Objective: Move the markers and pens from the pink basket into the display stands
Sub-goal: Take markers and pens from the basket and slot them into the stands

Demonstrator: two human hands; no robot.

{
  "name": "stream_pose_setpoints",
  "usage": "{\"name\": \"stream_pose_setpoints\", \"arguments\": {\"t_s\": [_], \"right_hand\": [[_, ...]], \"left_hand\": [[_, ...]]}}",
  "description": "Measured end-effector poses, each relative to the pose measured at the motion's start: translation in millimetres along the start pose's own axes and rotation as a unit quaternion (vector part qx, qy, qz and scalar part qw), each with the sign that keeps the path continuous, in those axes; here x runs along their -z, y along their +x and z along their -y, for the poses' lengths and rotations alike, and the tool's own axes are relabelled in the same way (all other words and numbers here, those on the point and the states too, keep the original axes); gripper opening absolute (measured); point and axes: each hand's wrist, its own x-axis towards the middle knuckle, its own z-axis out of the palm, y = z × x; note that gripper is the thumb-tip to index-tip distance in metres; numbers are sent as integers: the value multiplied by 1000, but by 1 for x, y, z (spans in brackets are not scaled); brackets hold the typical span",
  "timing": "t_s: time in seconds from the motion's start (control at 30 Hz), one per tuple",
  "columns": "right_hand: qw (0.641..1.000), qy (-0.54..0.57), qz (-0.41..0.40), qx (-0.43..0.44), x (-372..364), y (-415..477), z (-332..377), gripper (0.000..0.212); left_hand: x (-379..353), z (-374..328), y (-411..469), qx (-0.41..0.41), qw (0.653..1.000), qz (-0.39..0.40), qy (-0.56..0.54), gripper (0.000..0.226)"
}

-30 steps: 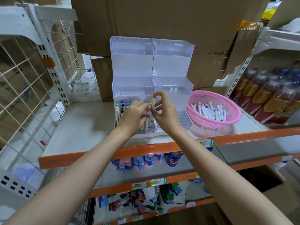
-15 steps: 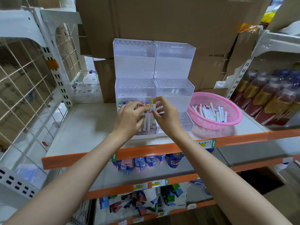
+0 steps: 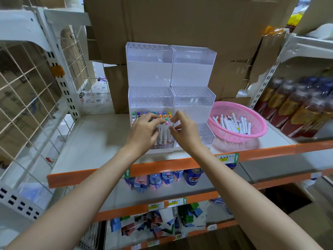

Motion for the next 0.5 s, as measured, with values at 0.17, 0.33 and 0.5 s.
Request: {"name": "stream_pose_setpoints", "arguments": {"t_s": [0.17,0.33,0.5], "right_hand": [[999,-30,15,-1,-1,-1,-3,19],[999,-28,15,5,3,0,-3,14],[999,-48,21,6,9,0,-3,15]], "left_hand": [[2,-2,-3,-2,1000,1,7,39],[3,-3,-4,-2,1000,6,14,41],[2,-6,-4,-1,1000,4,17,38]]}}
